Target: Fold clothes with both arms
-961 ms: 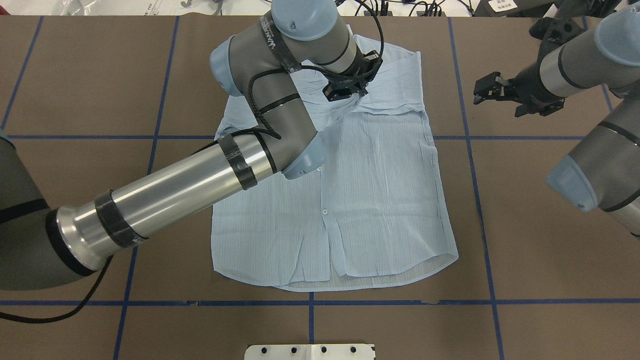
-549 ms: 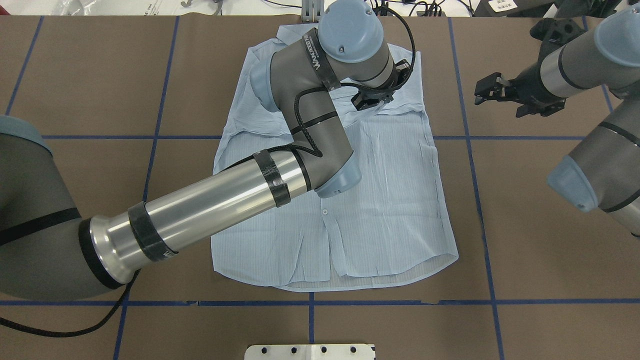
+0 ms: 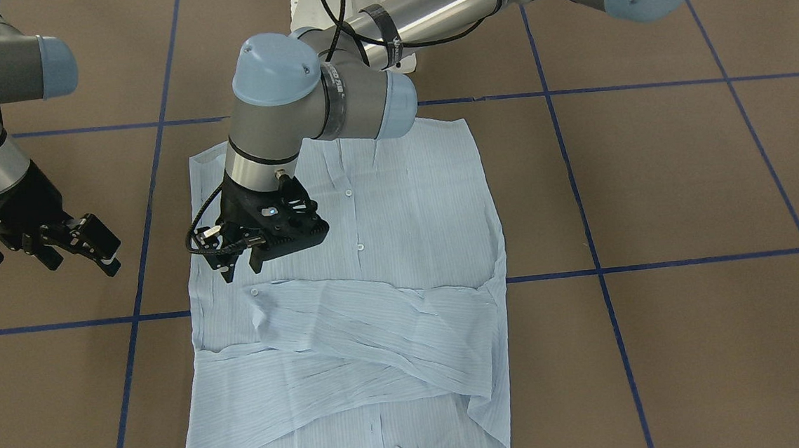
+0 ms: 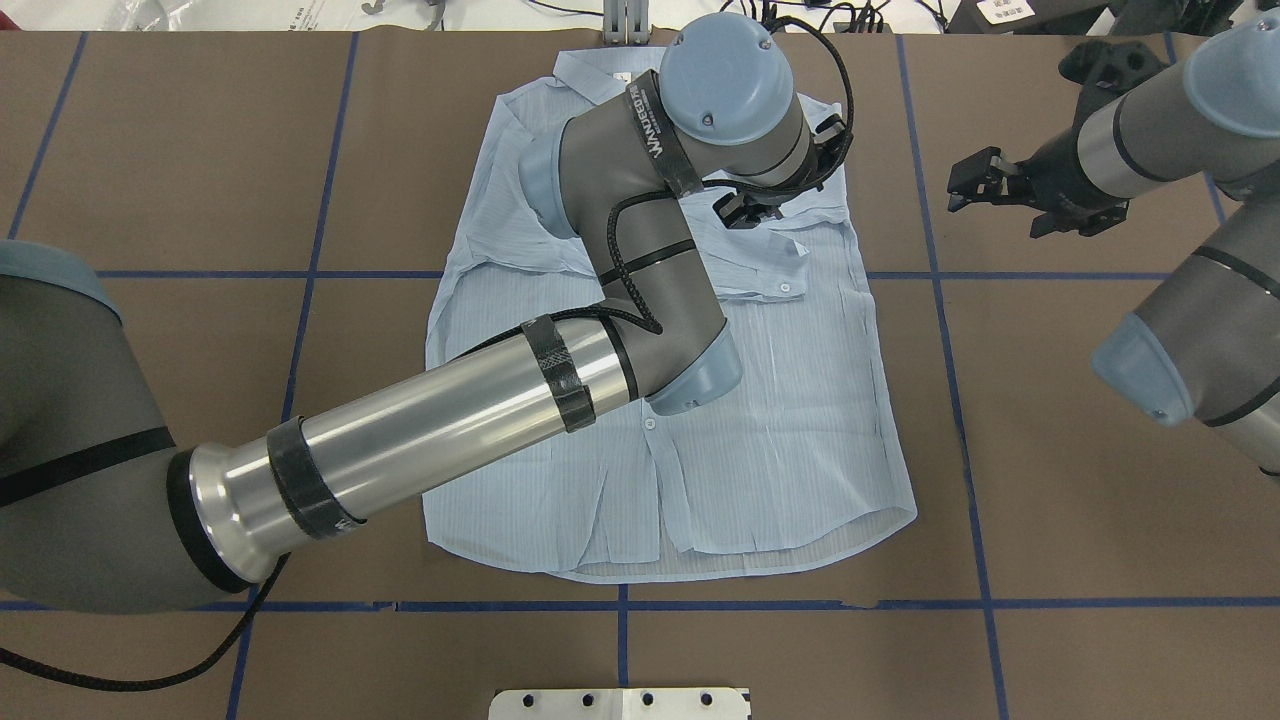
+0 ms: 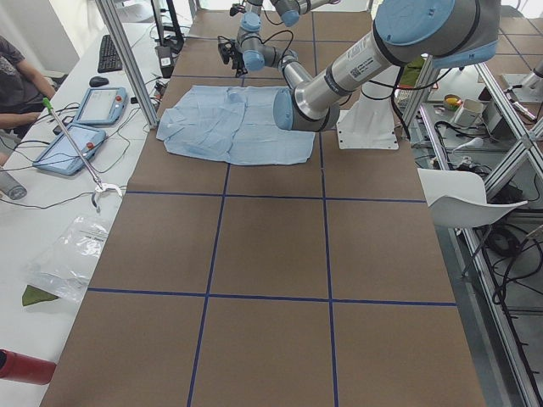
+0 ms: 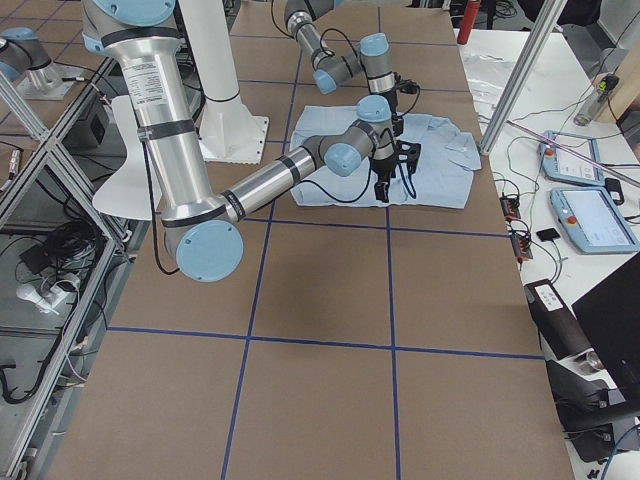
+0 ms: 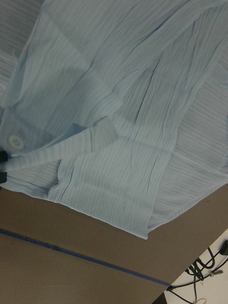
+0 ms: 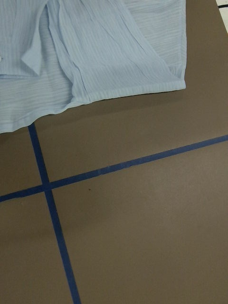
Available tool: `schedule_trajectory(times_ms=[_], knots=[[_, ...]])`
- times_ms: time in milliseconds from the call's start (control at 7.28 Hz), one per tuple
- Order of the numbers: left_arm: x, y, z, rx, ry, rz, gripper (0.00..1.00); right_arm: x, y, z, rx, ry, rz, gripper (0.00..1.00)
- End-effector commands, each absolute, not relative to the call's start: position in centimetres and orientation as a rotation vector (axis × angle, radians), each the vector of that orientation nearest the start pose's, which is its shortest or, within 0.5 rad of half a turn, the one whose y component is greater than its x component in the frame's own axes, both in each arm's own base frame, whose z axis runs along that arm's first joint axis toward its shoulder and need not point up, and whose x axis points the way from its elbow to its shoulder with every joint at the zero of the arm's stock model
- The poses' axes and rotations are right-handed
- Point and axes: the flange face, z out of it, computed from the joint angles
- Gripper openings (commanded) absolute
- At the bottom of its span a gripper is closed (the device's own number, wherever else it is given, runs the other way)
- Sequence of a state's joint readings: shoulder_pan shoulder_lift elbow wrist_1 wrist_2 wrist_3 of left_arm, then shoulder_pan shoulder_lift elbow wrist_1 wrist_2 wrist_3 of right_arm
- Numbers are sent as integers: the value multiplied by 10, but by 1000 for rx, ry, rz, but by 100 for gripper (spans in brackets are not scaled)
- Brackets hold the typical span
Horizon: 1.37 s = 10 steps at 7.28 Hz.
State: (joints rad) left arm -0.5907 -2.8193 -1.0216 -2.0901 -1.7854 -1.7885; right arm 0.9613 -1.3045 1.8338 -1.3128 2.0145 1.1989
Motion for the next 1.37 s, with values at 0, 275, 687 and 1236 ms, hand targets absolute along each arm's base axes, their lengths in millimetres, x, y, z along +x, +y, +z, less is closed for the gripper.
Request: schedule_trajectory(times_ms=[0,275,687,1236], knots=[[571,-520,-34,47,1277,-560,94,-298,-500,343,91,-920,439,100],[487,-462,46,94,1332,-453,92,-377,-429,323,85,-912,548,100],[422,-442,103,202,1309,-370,92,-426,-292,377,-37,-818,660,96],[422,-443,104,208,1306,-367,92,-427,-287,404,-41,-770,652,86]])
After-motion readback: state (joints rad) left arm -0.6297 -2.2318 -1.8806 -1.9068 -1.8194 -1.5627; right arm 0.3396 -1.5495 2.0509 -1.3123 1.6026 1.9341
